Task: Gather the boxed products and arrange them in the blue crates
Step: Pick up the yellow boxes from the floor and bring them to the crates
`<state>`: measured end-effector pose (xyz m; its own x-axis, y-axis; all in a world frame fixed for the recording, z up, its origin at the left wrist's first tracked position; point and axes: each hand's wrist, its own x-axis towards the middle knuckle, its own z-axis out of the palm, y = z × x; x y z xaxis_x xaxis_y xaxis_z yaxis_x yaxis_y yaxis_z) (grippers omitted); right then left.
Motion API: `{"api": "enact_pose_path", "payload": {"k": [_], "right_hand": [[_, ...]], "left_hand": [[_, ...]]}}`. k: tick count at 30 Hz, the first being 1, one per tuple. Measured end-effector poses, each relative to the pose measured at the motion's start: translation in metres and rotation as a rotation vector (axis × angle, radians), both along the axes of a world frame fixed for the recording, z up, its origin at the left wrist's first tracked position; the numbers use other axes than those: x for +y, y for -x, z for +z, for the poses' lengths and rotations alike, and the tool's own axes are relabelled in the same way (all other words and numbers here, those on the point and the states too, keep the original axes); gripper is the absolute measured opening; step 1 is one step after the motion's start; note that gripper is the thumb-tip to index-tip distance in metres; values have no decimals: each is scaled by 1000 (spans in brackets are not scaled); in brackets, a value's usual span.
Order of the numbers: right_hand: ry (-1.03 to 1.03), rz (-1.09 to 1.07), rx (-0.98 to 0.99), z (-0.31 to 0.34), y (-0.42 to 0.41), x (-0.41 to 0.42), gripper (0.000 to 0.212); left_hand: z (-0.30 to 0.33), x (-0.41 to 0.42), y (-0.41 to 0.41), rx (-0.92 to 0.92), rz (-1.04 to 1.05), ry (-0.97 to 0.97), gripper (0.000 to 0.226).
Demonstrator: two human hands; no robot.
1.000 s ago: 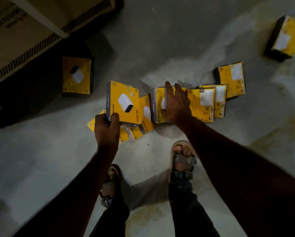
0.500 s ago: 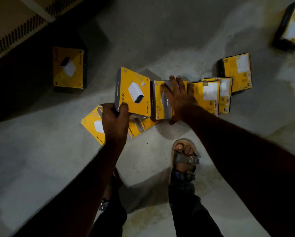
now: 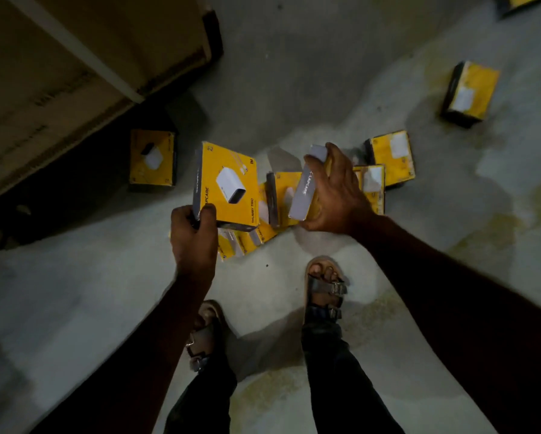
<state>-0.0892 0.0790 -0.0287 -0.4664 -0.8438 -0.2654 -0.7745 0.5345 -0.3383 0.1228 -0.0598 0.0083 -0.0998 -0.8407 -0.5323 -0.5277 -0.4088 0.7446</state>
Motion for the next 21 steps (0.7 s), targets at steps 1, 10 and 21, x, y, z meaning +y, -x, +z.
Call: {"api": "enact_pose_path", "payload": {"k": [1,10,21], "right_hand": [[17,-26,-15,26,-2,-5,115],[252,-268,-104,312,-40,-36,110],[625,-233,-57,584,-136,-25,103]], "left_hand": [[20,-7,-2,10,-11,23,21],[268,-40,-39,203,-7,105,19],[514,-19,-167,352,-109,216,20]]}}
